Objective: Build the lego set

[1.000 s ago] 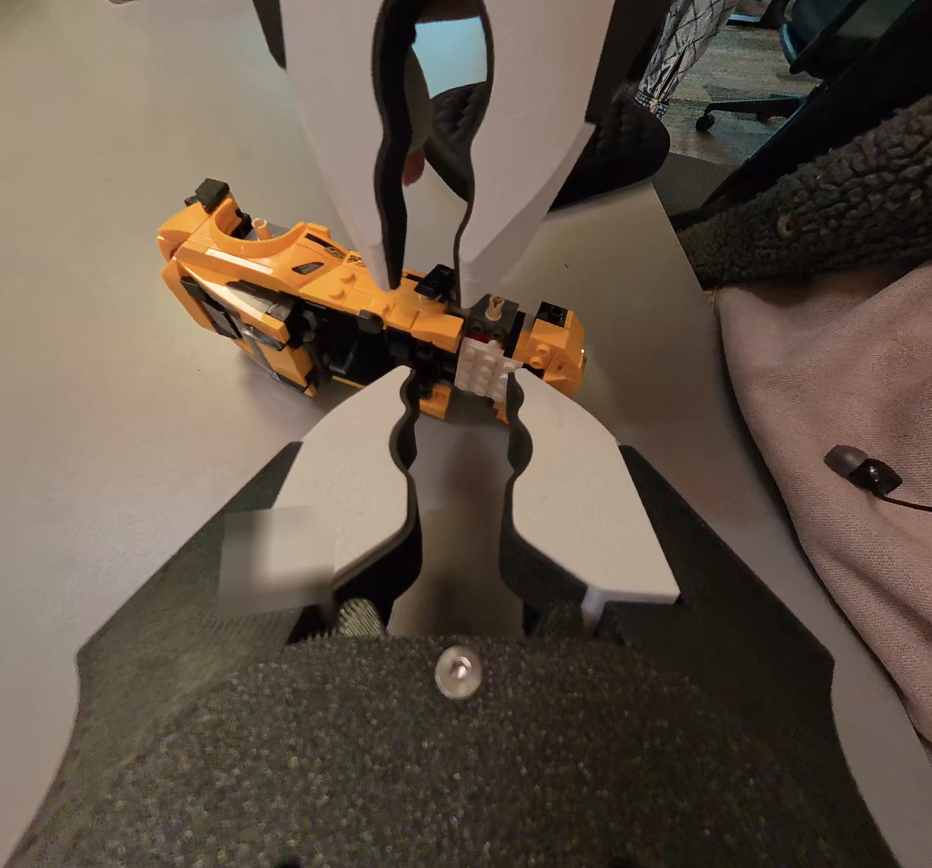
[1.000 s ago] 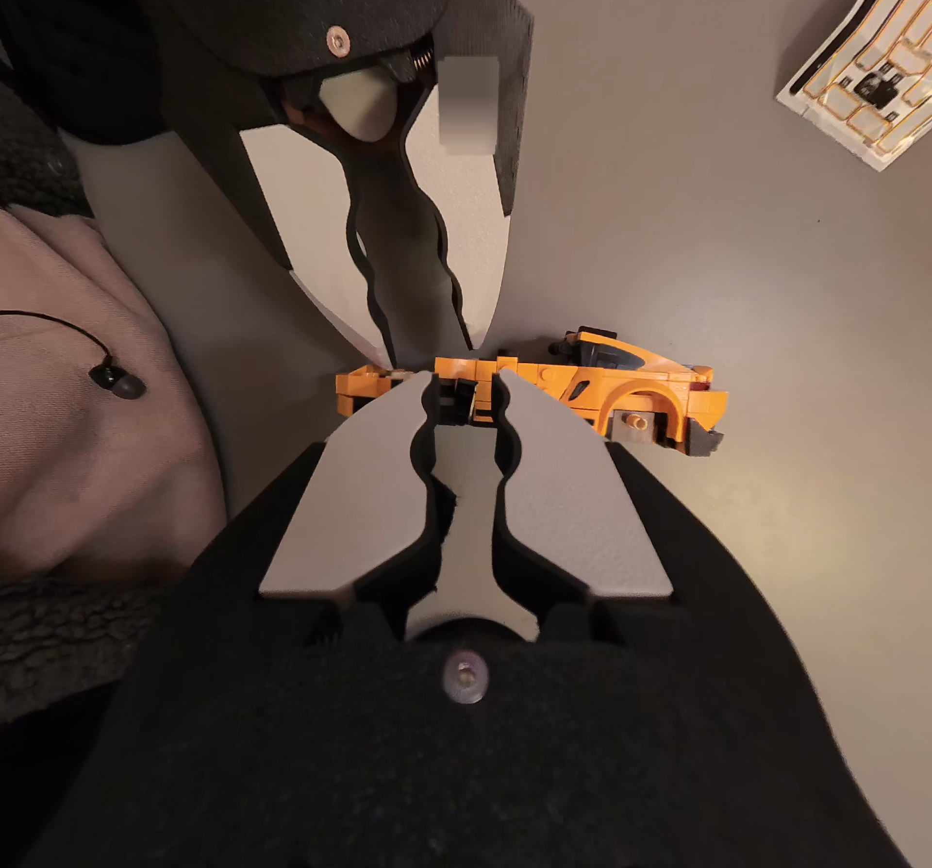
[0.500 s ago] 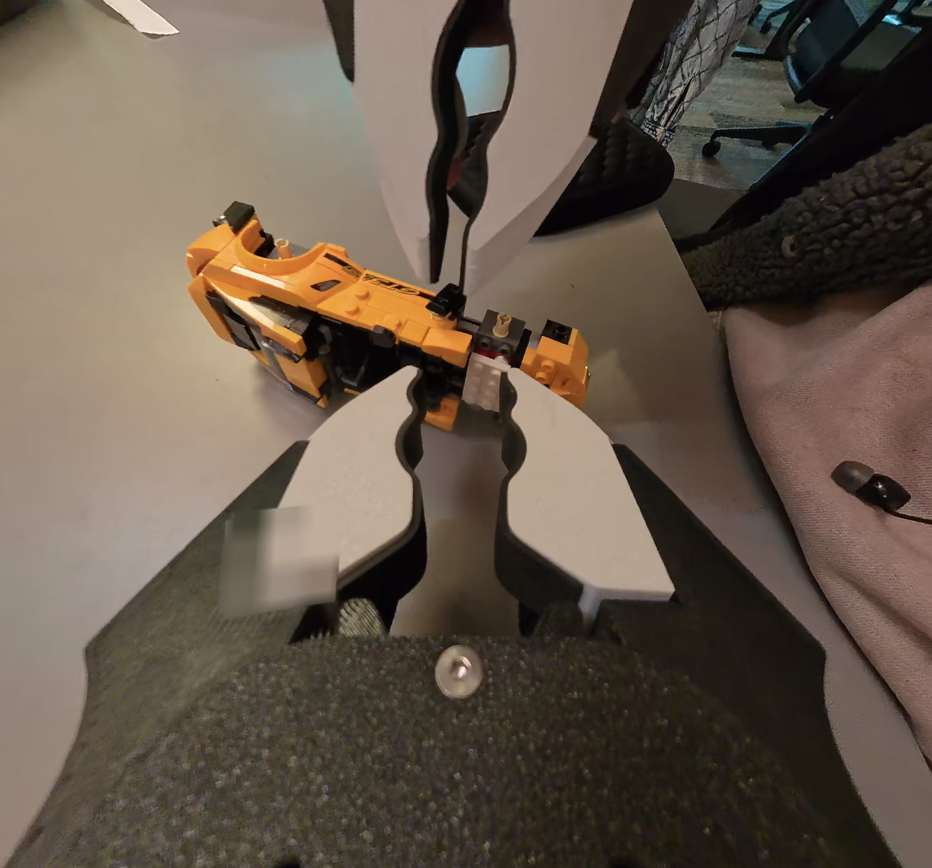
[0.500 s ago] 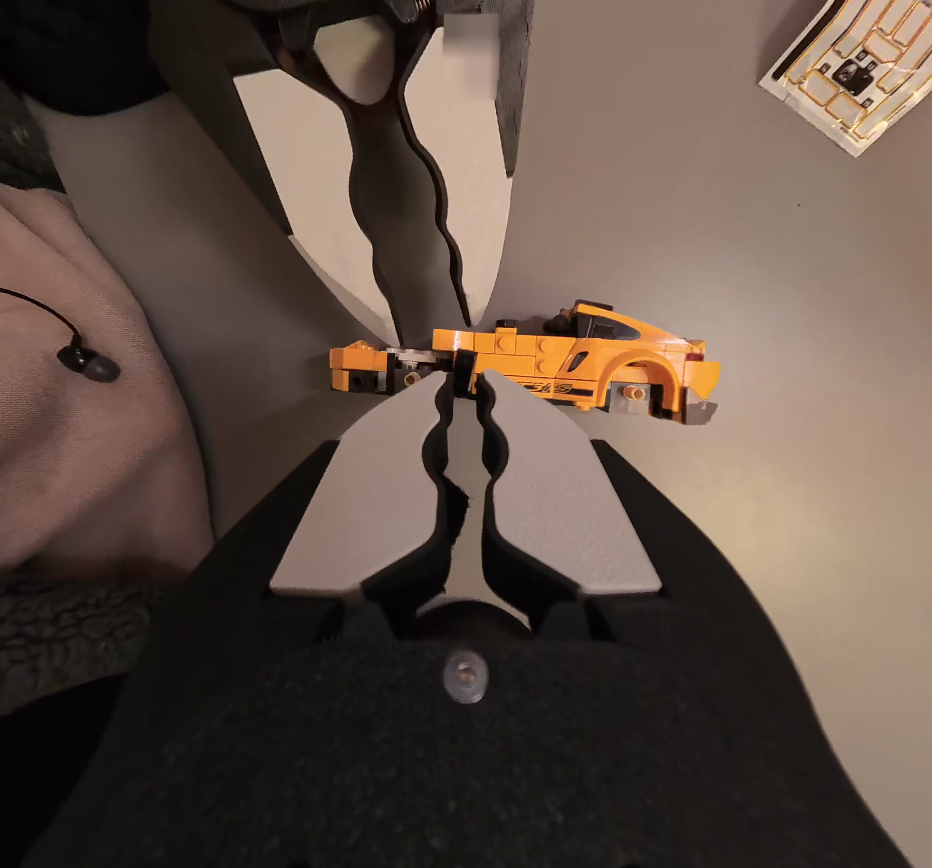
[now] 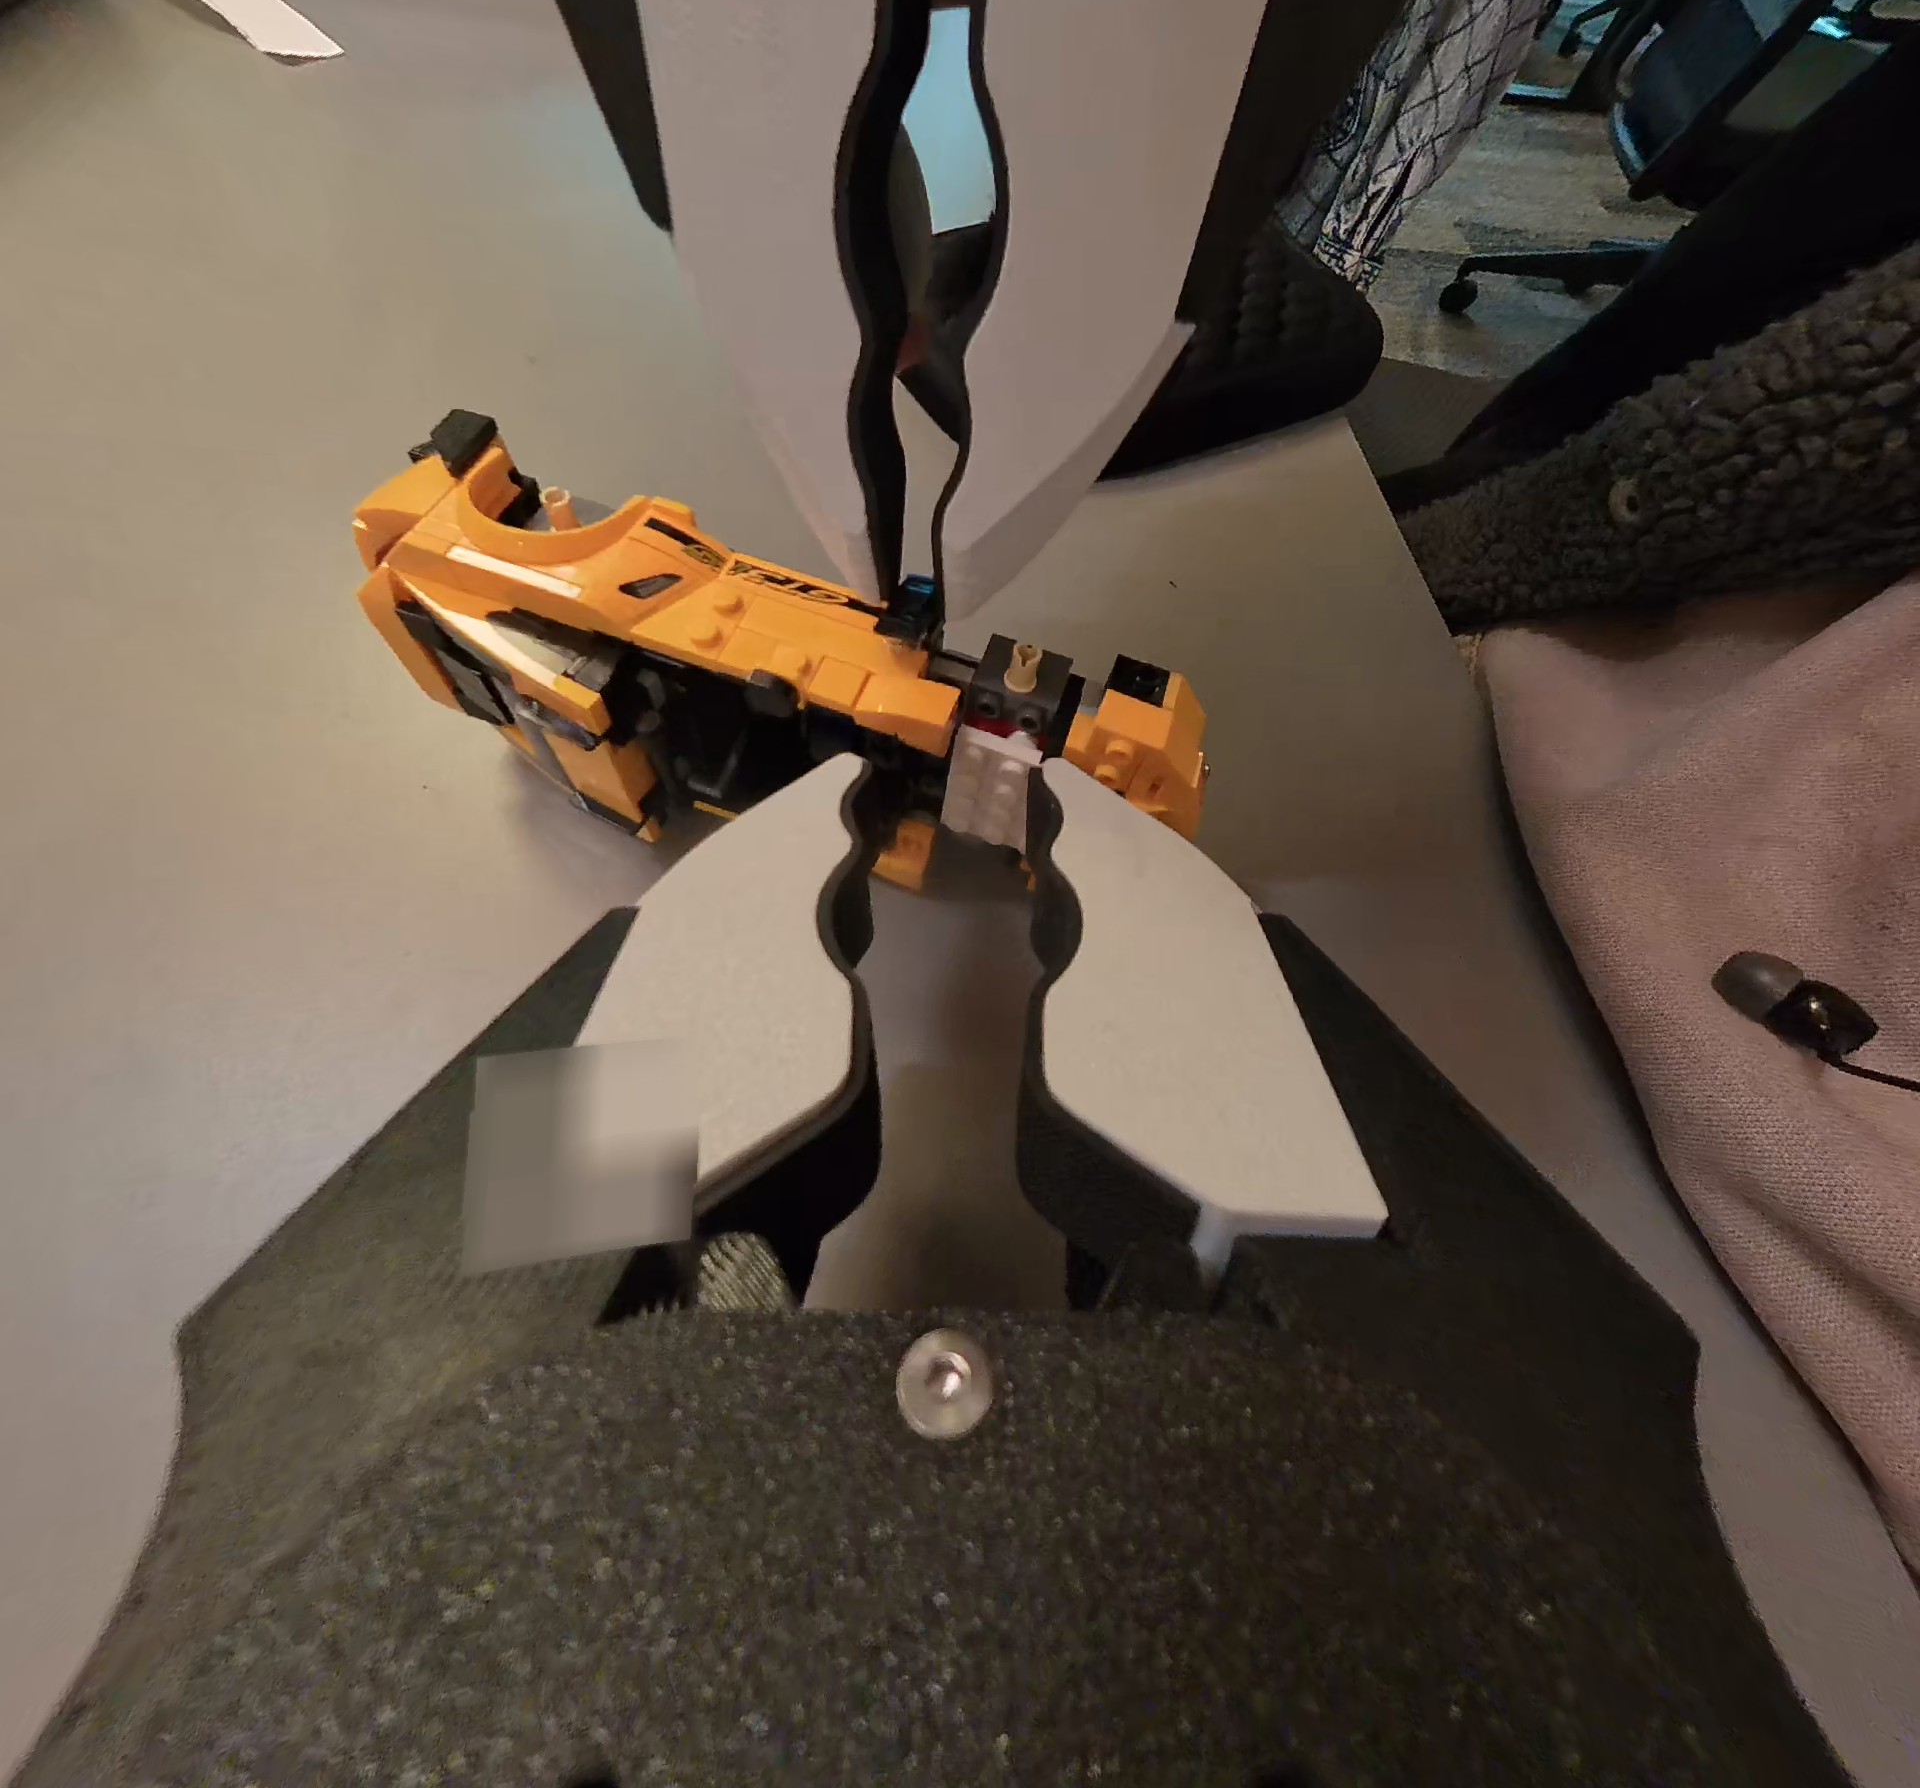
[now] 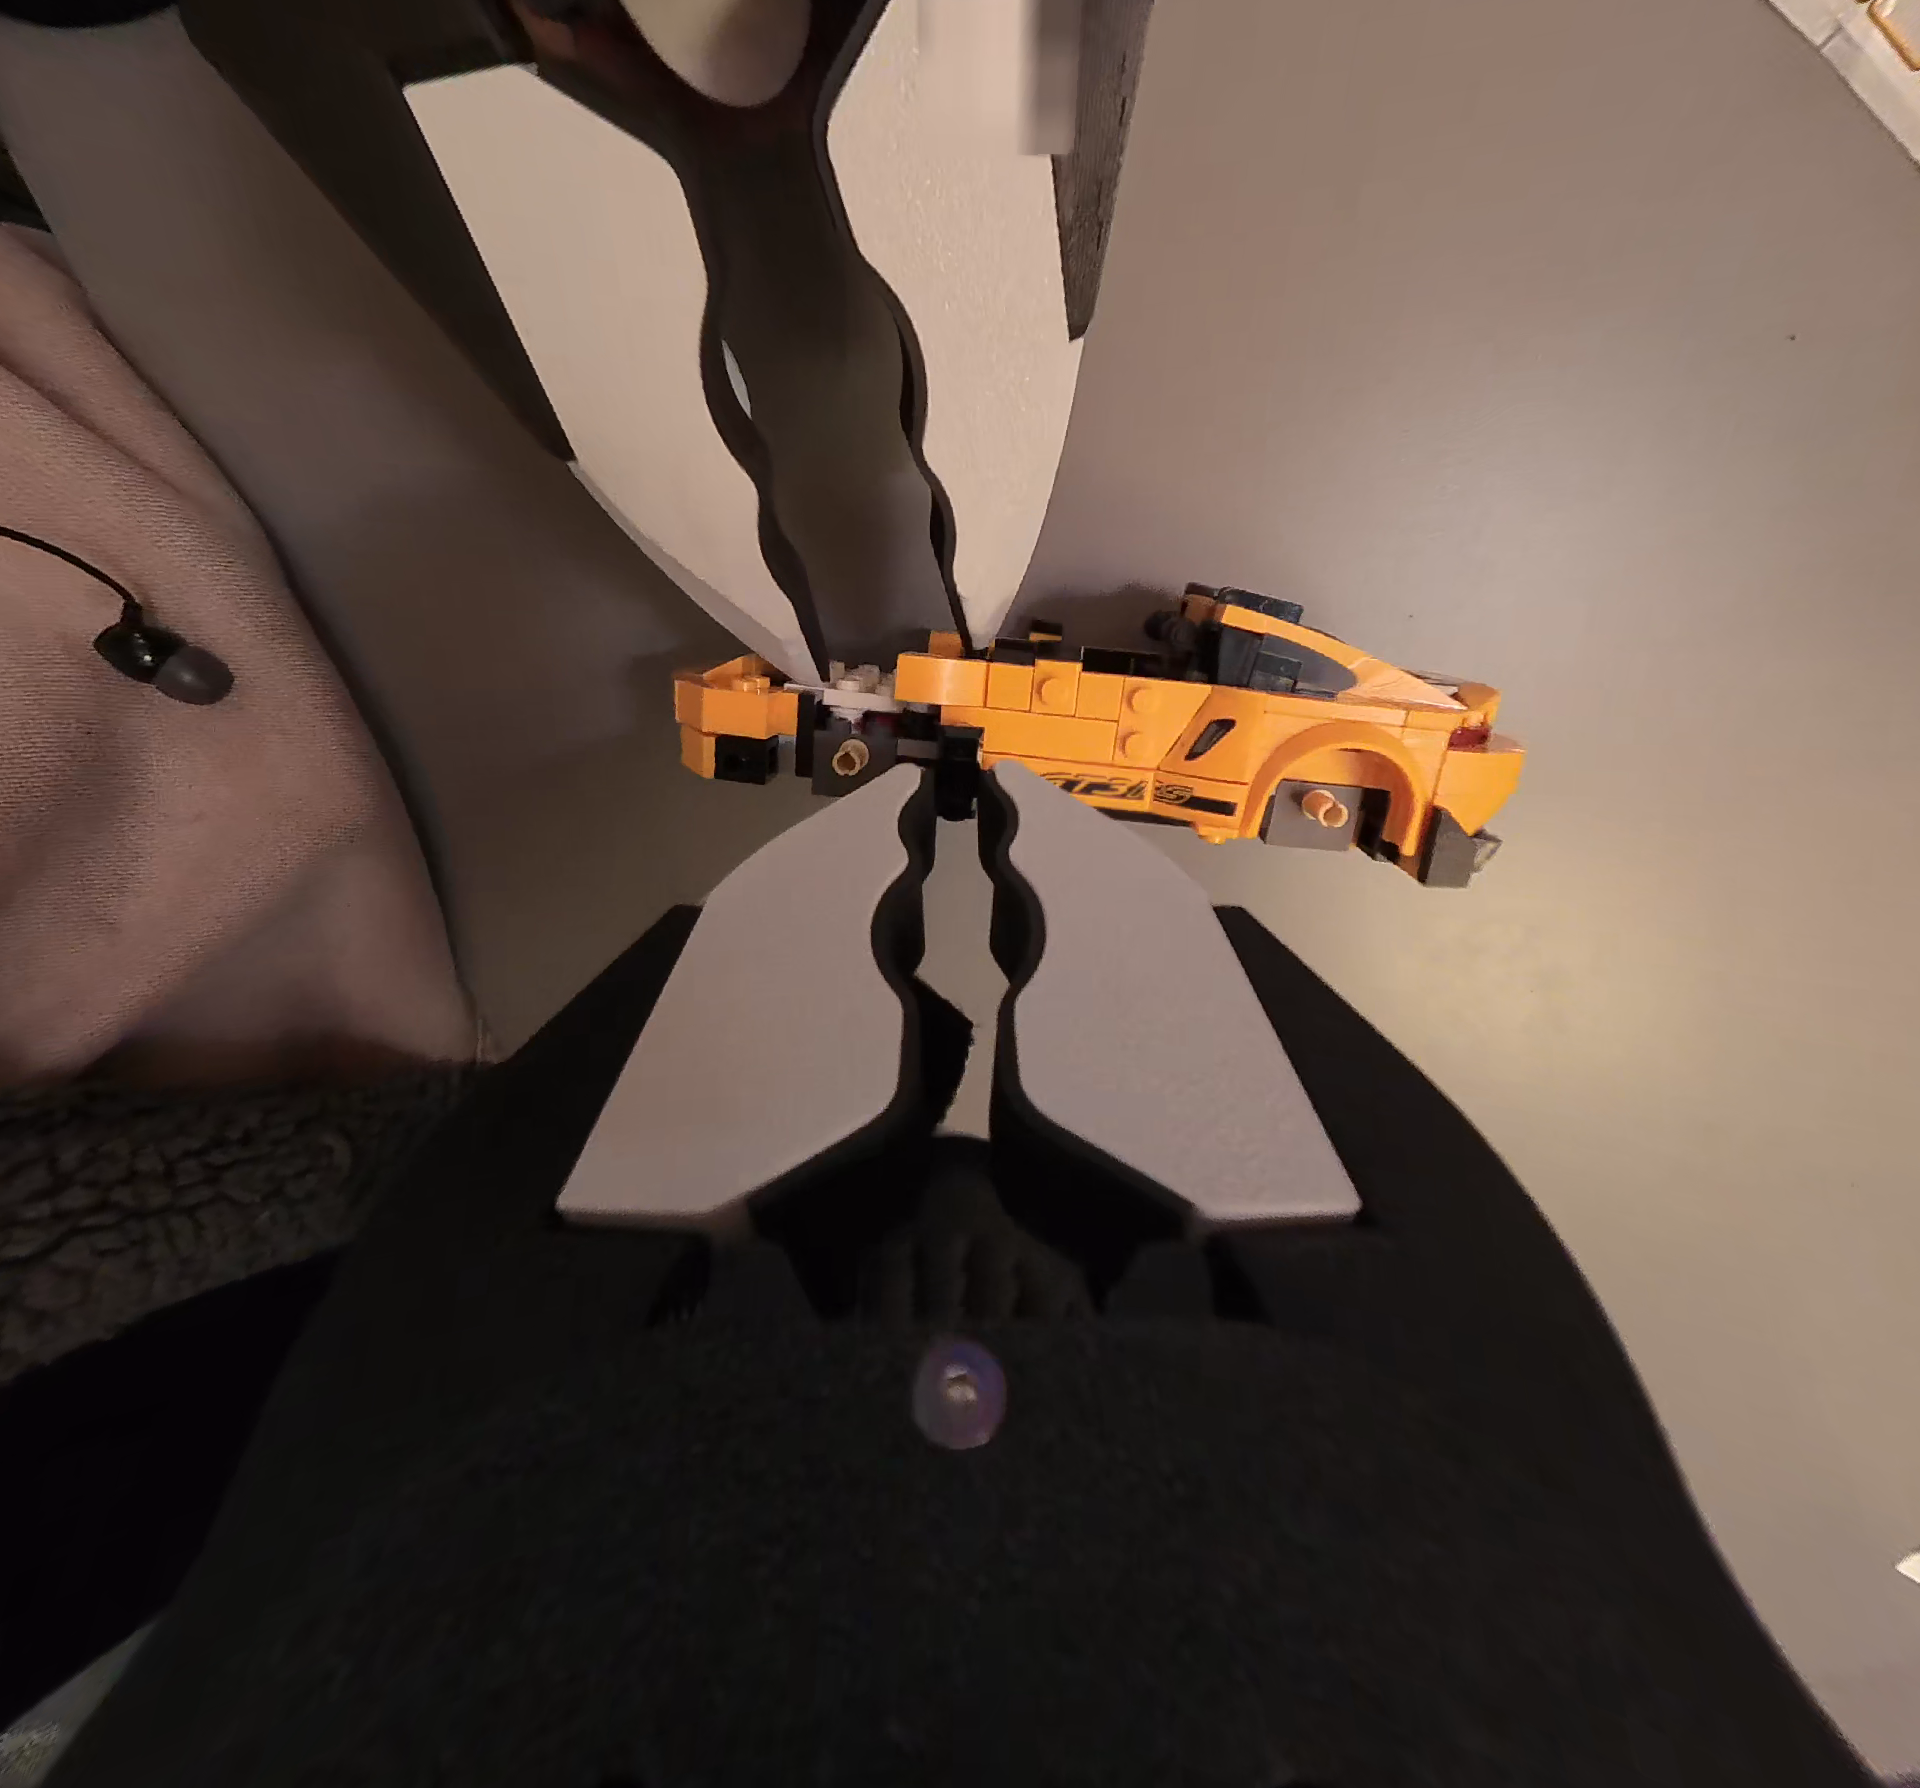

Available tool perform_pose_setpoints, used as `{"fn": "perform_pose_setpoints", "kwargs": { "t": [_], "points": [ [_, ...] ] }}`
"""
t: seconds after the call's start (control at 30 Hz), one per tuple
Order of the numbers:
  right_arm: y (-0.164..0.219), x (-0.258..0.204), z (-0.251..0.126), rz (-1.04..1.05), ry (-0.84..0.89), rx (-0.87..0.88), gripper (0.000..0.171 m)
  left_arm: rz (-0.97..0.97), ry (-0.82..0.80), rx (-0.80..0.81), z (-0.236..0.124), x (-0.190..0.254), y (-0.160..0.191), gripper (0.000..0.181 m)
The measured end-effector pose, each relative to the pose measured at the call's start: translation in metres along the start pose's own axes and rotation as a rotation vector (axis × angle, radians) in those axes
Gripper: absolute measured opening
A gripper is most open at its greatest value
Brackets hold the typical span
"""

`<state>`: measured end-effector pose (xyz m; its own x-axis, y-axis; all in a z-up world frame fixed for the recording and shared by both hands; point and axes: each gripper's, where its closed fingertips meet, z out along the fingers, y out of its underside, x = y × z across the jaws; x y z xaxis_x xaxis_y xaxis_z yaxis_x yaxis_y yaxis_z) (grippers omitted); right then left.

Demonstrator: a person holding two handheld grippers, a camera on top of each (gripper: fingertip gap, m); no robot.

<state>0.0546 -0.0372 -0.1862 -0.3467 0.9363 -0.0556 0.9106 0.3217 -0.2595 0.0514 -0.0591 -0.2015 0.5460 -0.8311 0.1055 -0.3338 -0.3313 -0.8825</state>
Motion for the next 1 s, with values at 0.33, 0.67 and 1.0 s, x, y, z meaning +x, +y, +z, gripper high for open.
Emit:
{"fn": "perform_pose_setpoints", "kwargs": {
  "t": [0.33, 0.67, 1.0],
  "points": [
    [-0.0015, 0.0038, 0.0015, -0.011, -0.009, -0.035, 0.007, 0.001, 0.016, 0.003, 0.0032, 0.002, -0.0003, 0.023],
    [0.0, 0.0035, 0.0034, -0.016, -0.008, 0.02, 0.007, -0.007, 0.023, 0.003, 0.0038, 0.0028, -0.0003, 0.023],
    [-0.0035, 0.0038, -0.0058, -0.014, -0.005, 0.1, 0.017, -0.012, 0.022, 0.002, 0.0032, 0.002, 0.0006, 0.027]
  ]
}}
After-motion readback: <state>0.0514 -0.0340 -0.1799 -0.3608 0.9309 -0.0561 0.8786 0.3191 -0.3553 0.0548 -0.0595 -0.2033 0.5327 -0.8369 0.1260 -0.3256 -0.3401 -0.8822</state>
